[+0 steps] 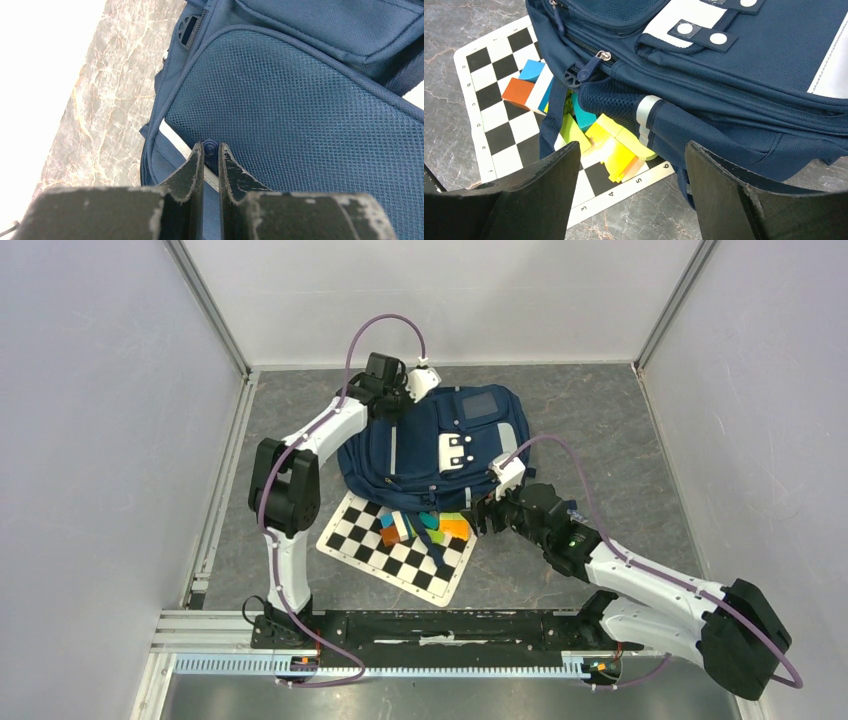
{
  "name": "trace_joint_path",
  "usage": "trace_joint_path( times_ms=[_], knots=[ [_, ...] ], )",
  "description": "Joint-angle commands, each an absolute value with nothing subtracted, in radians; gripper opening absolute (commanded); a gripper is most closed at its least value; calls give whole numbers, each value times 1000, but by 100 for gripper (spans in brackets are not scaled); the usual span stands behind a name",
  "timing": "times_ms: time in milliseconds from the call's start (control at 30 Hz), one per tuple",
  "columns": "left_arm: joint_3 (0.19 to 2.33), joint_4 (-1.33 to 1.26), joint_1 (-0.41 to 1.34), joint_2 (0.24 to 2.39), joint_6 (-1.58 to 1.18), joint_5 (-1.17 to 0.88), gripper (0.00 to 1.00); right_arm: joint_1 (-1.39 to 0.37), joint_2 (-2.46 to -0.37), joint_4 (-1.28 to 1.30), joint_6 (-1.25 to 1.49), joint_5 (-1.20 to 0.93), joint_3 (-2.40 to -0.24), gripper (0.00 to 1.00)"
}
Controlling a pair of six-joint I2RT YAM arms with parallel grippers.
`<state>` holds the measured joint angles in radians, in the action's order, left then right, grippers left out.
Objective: Pack the student bag
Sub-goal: Unzip the student bag at the center of the board.
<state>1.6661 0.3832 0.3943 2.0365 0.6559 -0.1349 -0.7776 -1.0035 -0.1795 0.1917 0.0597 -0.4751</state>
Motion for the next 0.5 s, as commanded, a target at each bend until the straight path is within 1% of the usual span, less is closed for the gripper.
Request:
trace_joint_path(
  times_ms=[0, 100, 133, 167, 200, 233, 267, 300, 333, 467],
  knots=[
    [1768, 327, 391, 2076, 710, -154, 2, -776, -1006, -230, 171, 46, -529, 81],
    [1779, 334, 390, 2088, 668, -128, 2, -776, -1000, -228, 174, 46, -522, 81],
    [1776, 334, 391, 2084, 646, -124, 4, -776, -996, -228, 175, 46, -519, 81],
    [1769, 331, 390, 2074, 612, -119, 12, -777, -991, -226, 178, 46, -516, 81],
    [1757, 327, 391, 2060, 576, -113, 25, -776, -987, -226, 179, 46, -514, 81],
    [1741, 318, 390, 2044, 546, -108, 36, -776, -982, -221, 181, 46, -513, 81],
    [1725, 313, 391, 2021, 510, -99, 43, -777, -976, -217, 181, 45, -514, 82],
    [1710, 305, 392, 2002, 476, -90, 56, -776, -968, -214, 183, 47, -514, 82],
    [1696, 303, 393, 1978, 435, -80, 64, -776, -960, -208, 185, 49, -514, 82],
    [1652, 363, 393, 1893, 260, -49, 76, -776, -933, -187, 193, 48, -510, 82]
  ],
)
